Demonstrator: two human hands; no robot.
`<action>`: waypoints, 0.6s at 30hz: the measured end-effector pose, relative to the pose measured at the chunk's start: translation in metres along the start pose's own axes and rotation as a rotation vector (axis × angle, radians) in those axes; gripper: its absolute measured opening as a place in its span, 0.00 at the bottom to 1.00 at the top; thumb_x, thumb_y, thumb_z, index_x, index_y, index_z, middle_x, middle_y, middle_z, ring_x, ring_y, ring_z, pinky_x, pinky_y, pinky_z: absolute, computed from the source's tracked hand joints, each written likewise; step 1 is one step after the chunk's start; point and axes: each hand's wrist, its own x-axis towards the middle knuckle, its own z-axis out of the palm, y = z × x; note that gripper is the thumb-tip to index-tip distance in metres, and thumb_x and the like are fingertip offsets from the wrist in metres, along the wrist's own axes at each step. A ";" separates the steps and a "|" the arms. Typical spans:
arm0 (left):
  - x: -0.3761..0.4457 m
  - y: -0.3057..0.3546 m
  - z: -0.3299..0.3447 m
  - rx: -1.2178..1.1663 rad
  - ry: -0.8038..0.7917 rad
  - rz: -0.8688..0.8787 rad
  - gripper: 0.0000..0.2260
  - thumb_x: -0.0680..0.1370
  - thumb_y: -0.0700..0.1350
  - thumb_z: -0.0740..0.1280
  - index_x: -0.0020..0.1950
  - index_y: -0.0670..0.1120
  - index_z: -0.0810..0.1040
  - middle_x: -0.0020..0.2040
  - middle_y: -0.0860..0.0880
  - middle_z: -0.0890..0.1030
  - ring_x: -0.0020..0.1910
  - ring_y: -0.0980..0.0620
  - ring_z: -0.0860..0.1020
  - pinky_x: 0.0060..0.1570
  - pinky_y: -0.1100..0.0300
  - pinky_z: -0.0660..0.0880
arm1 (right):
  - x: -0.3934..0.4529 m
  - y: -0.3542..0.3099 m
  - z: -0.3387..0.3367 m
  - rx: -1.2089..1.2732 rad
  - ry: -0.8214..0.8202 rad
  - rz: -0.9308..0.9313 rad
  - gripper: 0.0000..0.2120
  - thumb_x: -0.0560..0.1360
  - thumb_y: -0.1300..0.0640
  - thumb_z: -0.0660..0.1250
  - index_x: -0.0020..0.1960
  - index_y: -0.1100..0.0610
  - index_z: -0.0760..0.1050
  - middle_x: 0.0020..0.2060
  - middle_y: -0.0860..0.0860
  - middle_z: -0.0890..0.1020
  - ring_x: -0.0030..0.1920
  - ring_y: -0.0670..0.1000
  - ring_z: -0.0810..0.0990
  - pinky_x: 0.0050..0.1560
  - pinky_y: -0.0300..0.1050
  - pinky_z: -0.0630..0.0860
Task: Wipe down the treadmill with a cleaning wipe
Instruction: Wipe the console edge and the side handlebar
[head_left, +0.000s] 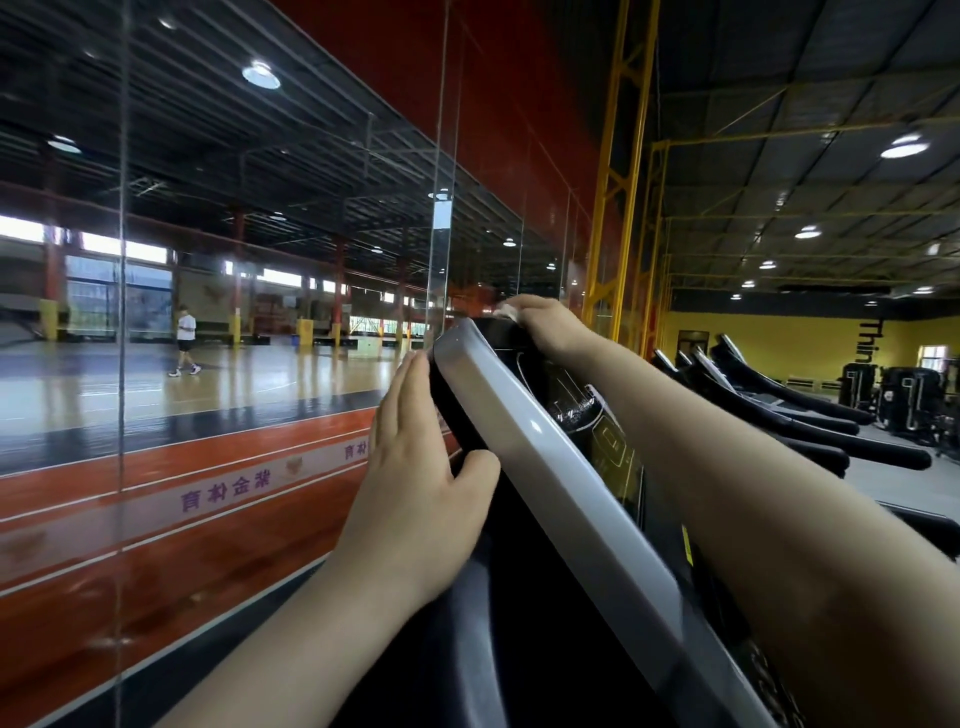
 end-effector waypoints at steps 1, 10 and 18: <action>0.000 0.000 0.000 -0.033 0.011 -0.013 0.35 0.79 0.48 0.58 0.80 0.57 0.42 0.79 0.65 0.44 0.75 0.68 0.43 0.71 0.64 0.44 | -0.007 -0.015 0.000 0.003 -0.052 -0.068 0.14 0.81 0.60 0.57 0.61 0.60 0.78 0.57 0.52 0.80 0.60 0.52 0.77 0.66 0.47 0.70; -0.006 0.001 -0.009 -0.311 0.169 -0.131 0.27 0.80 0.49 0.51 0.79 0.60 0.50 0.79 0.59 0.53 0.77 0.59 0.53 0.76 0.49 0.54 | -0.078 -0.106 -0.002 -0.206 -0.429 -0.421 0.14 0.78 0.65 0.57 0.48 0.59 0.82 0.43 0.46 0.83 0.42 0.36 0.79 0.46 0.28 0.72; -0.008 0.005 -0.005 -0.336 0.157 0.036 0.21 0.83 0.43 0.51 0.67 0.69 0.63 0.67 0.69 0.67 0.65 0.74 0.64 0.69 0.61 0.60 | -0.157 -0.055 -0.008 -0.713 -0.274 -0.912 0.23 0.74 0.56 0.54 0.63 0.55 0.79 0.67 0.49 0.76 0.75 0.48 0.62 0.78 0.47 0.46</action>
